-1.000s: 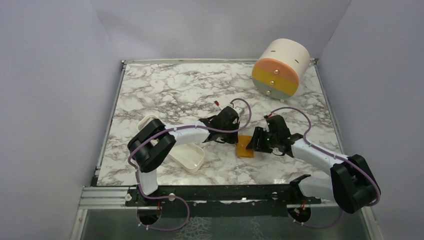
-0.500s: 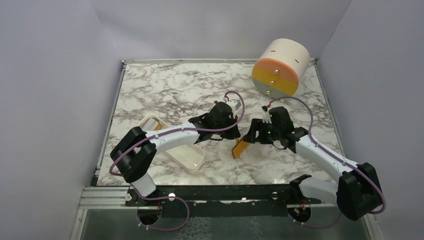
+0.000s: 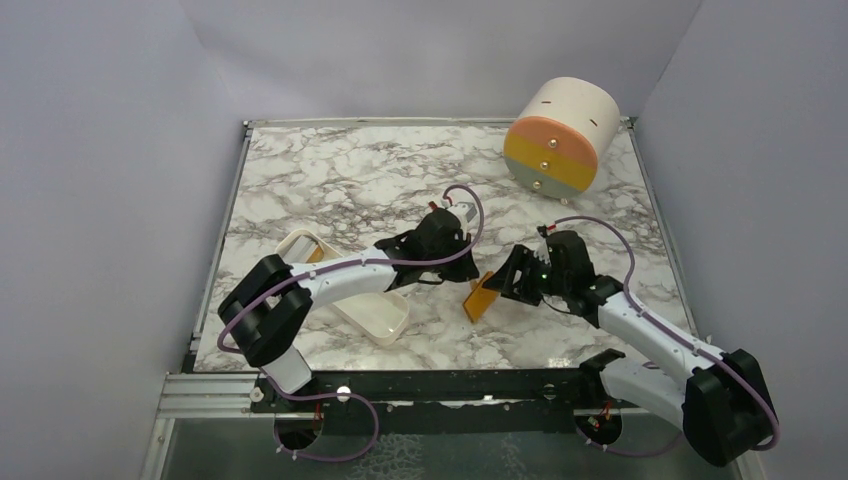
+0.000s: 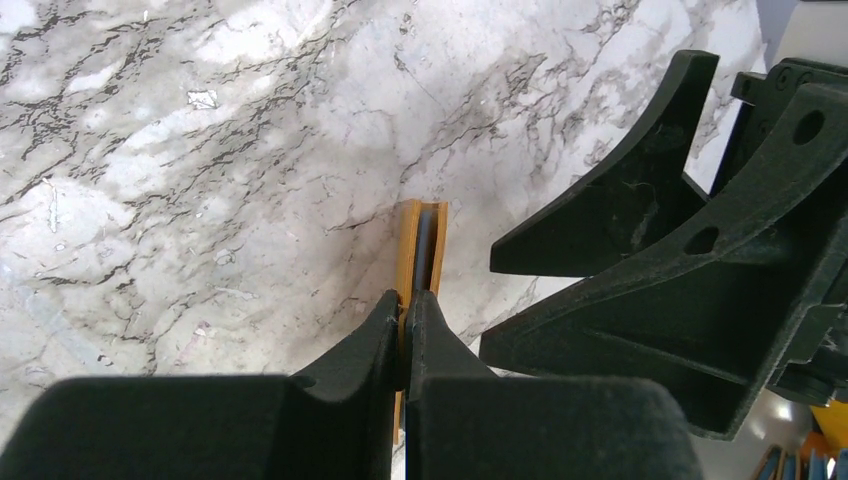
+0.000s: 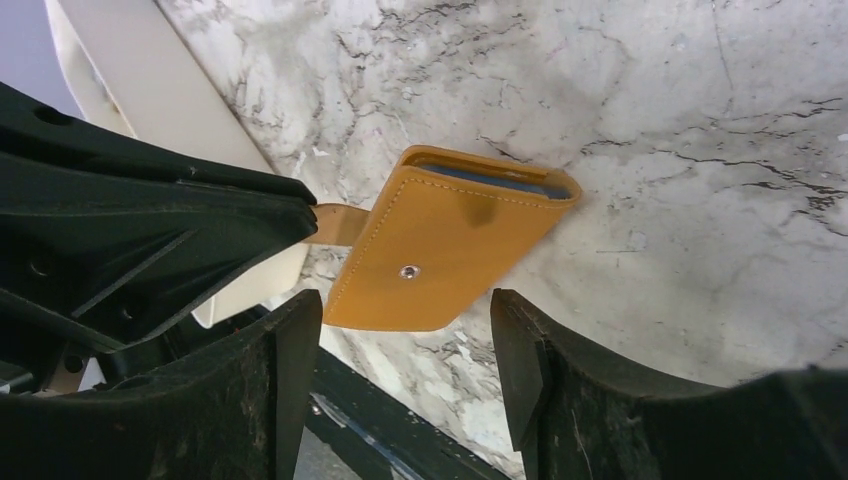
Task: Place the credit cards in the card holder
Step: Open the card holder at the center of the board.
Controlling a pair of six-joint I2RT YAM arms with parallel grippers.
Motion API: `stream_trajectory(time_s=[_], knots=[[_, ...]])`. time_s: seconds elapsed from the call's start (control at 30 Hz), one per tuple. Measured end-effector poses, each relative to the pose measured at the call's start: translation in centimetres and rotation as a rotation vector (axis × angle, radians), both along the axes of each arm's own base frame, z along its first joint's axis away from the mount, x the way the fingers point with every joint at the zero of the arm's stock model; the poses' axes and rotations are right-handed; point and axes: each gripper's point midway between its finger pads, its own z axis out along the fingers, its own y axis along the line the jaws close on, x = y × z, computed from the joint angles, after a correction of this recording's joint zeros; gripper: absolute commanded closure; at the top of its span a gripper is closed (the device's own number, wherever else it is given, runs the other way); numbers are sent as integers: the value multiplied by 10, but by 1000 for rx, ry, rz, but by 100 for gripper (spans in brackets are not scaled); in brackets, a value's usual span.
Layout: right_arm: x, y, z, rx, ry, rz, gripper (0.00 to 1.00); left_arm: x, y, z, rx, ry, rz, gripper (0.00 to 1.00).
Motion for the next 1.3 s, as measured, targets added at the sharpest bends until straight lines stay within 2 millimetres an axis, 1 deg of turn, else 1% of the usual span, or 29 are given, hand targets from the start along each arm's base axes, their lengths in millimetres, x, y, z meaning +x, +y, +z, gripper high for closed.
stream_trajectory(time_s=[0.1, 0.27, 0.37, 0.43, 0.57, 0.73, 0.9, 1.03, 1.17, 1.3], knots=[[1, 2, 4, 22, 3, -16, 36, 0, -1, 7, -19, -6, 6, 100], [4, 4, 8, 48, 13, -40, 41, 1, -2, 21, -58, -22, 15, 100], [6, 5, 8, 55, 16, -48, 51, 2, -3, 24, -69, -26, 18, 100], [7, 5, 7, 52, 15, -50, 54, 2, -2, 22, -65, -25, 20, 100], [8, 1, -3, 25, 19, -62, 55, 4, 1, 18, -48, -30, 34, 100], [4, -2, -15, 2, 40, -60, 55, 15, 9, 16, -35, -43, 71, 100], [2, -2, -28, -3, 61, -61, 57, 33, 25, 11, -11, -52, 127, 100], [4, 0, -33, 1, 72, -65, 61, 45, 40, 4, 22, -60, 161, 100], [9, 2, -34, 8, 66, -70, 63, 50, 52, -6, 55, -56, 183, 100], [10, 2, -41, 0, 80, -70, 63, 49, 62, -21, 92, -46, 191, 100]])
